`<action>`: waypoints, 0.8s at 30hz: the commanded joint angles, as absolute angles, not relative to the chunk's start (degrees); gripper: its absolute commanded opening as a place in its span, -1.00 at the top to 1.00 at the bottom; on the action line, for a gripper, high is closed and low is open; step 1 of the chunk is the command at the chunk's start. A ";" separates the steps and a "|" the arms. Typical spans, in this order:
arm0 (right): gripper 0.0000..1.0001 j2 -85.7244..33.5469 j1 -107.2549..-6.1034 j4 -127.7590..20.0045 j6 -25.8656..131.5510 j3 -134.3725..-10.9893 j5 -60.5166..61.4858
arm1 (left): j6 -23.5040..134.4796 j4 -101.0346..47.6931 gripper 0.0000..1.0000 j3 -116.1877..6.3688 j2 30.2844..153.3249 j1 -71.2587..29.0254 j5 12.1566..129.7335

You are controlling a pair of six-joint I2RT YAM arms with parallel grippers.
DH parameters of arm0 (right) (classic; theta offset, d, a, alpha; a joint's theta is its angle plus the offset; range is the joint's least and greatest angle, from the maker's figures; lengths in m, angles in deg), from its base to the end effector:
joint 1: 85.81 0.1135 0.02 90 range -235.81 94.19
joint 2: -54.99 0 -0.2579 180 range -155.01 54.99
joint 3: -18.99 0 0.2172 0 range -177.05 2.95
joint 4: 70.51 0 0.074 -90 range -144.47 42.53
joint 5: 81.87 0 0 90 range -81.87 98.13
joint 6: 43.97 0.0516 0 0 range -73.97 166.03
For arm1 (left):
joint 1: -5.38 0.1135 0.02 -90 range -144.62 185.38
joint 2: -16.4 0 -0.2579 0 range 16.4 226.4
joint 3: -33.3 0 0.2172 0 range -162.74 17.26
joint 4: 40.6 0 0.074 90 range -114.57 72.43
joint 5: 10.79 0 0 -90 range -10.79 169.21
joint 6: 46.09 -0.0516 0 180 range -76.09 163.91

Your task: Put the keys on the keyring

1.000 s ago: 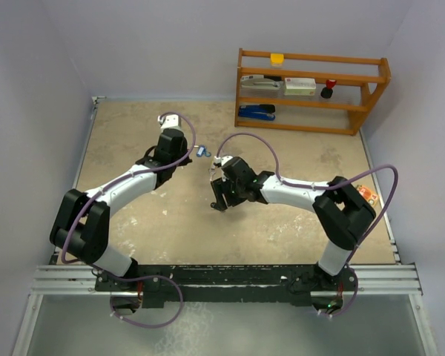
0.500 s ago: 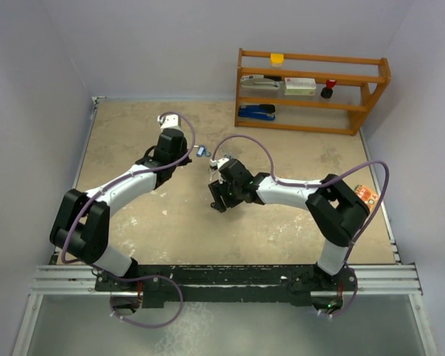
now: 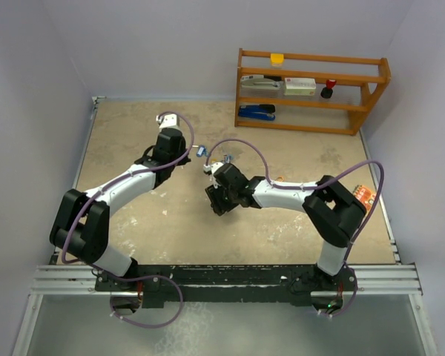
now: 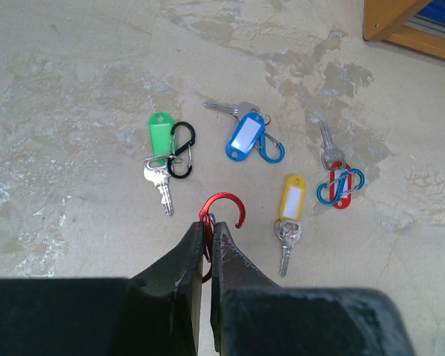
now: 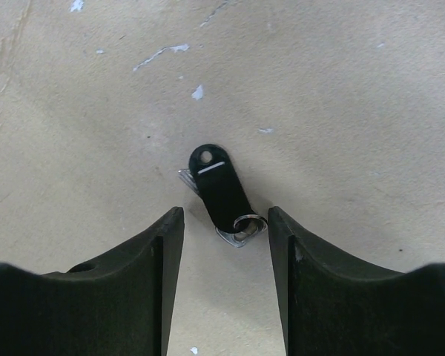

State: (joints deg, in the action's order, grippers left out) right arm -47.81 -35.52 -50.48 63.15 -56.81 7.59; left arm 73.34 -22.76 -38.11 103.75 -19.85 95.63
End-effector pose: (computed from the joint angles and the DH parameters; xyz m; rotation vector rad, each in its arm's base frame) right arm 0.2272 0.2744 0.1745 -0.7086 2.3633 0.5486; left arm 0.2953 -0.1230 0.2428 -0.2429 2.1299 -0.2502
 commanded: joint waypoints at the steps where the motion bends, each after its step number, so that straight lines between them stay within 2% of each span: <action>1: -0.02 -49.53 -33.84 -48.28 62.34 -57.95 9.11 | 73.81 -25.19 1.00 -37.53 102.01 -19.31 95.24; 9: 0.08 -52.01 -32.68 -47.15 61.21 -57.89 13.70 | 73.70 -22.99 1.00 -38.14 99.50 -18.22 96.87; 16: 0.26 -53.73 -32.37 -46.57 60.94 -58.06 17.07 | 73.12 -20.85 1.00 -38.23 96.23 -16.23 97.58; 24: 0.39 -56.23 -32.41 -43.39 63.85 -61.50 21.51 | 73.24 -20.75 1.00 -37.61 95.28 -15.27 96.58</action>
